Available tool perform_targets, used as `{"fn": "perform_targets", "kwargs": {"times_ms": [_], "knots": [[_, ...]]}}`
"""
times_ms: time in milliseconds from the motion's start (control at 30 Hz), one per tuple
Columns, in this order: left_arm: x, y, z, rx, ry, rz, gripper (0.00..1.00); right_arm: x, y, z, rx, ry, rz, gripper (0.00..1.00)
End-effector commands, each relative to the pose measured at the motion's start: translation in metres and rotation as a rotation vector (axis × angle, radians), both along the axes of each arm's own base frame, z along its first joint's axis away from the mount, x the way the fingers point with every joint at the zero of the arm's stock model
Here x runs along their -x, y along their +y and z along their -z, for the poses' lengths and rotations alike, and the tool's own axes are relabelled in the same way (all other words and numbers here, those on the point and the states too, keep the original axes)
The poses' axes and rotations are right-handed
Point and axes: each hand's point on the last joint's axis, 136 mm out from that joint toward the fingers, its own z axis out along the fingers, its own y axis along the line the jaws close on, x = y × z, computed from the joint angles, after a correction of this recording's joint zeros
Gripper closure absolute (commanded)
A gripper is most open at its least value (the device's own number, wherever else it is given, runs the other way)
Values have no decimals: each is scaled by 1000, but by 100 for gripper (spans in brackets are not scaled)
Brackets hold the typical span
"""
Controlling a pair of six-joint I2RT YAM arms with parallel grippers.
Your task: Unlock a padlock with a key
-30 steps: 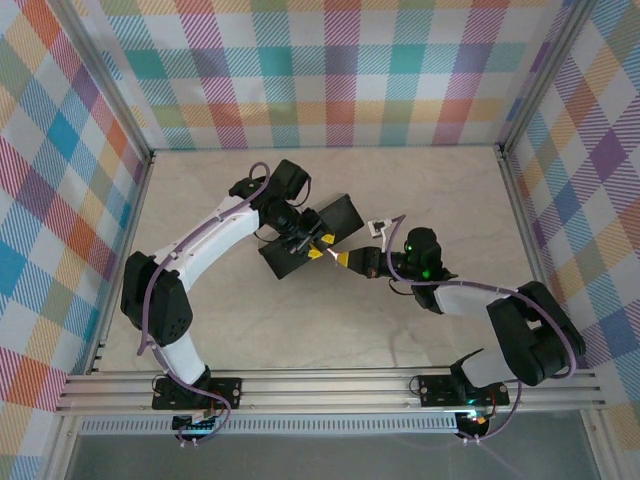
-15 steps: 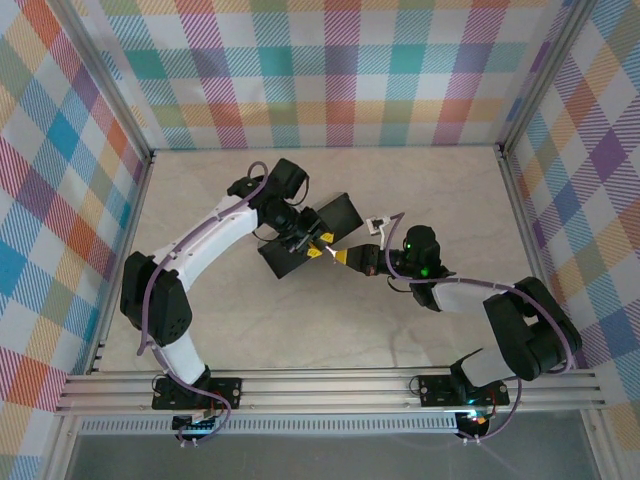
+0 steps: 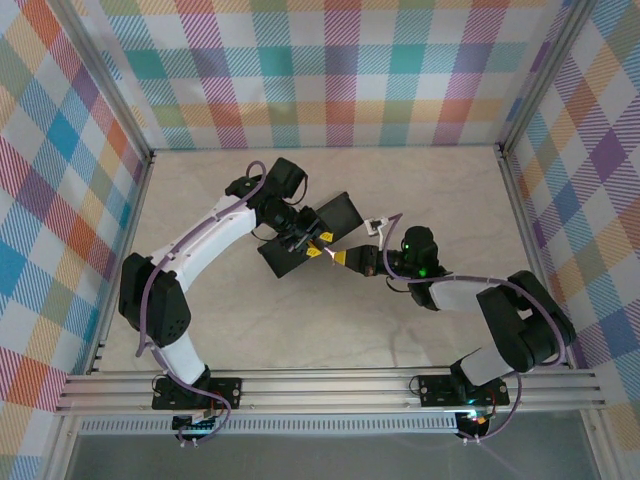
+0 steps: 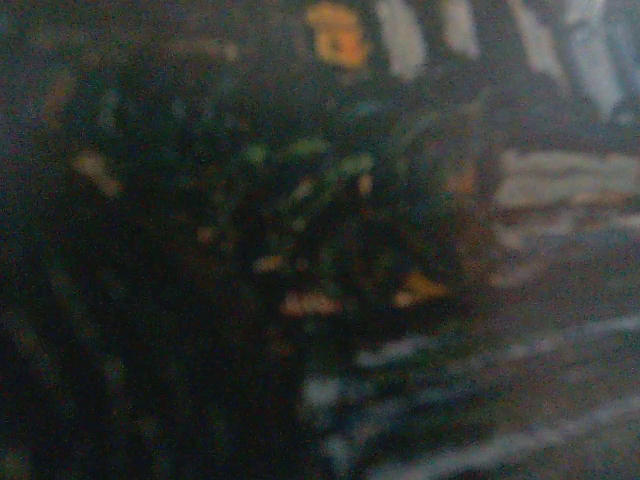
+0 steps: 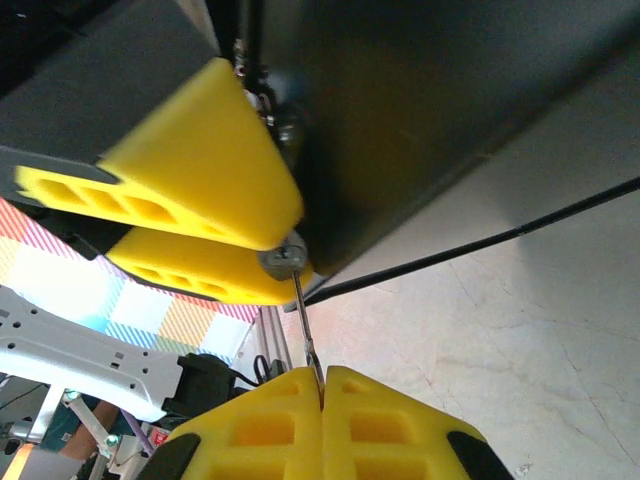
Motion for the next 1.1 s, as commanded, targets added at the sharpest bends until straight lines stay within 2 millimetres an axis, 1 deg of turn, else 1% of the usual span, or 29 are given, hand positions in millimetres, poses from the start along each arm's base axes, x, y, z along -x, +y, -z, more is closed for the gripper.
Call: {"fn": "perform_targets", "kwargs": {"times_ms": [0,367,733,1067], "knots": [[0,2,-34,71,-99,25,100,2,3,-15,-38,-52,-23,98],[4,2,-35,81,-98,31,100,2,5,-21,-53,-73,-34,98],[4,1,-37,87,-101,32,100,7,11,-26,-55,-94,-65,98],[7,1,-41,98,-102,43,100,-2,12,-24,-47,-105,-31,98]]}}
